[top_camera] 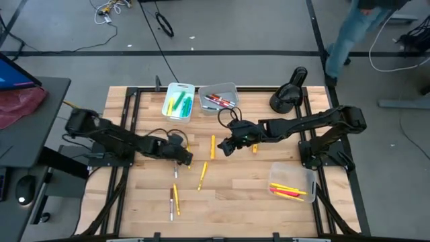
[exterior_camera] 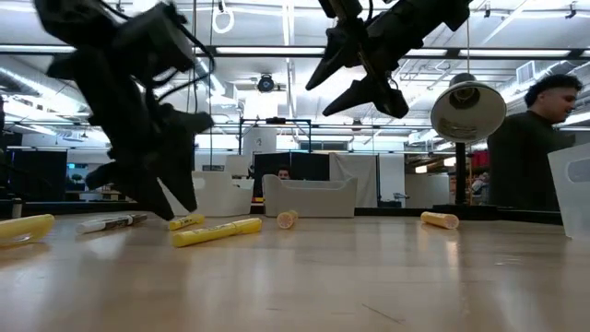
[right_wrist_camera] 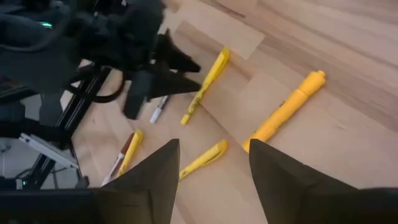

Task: Pick & Place Markers
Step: Put the yellow pen into the transparent bin

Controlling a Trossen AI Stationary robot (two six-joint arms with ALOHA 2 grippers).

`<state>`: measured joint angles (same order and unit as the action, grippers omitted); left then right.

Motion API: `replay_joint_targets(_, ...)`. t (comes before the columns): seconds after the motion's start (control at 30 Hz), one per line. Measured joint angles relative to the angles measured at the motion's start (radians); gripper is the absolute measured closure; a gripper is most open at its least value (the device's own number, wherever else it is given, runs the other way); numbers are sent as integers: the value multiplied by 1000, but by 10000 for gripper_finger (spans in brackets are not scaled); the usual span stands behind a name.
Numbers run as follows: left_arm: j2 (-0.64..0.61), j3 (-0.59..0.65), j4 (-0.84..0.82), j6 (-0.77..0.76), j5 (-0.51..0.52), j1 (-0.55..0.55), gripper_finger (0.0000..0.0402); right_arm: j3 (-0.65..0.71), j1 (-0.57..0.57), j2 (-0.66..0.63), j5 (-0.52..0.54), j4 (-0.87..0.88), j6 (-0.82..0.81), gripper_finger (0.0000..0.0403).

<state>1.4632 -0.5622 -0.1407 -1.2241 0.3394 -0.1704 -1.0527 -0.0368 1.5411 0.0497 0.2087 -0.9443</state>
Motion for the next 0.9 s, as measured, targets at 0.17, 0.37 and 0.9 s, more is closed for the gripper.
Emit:
replay_joint_targets(0.17,128,-114,-125,-27,8,26,214,0,0,-11,-29,9,69,214)
replay_joint_targets(0.37,200,-188,-179,-25,47,33,237,0,0,-25,-94,26,153,213)
replay_joint_targets(0.9,238,-186,-177,-214,130,47,363,0,1,-164,-140,200,374,213)
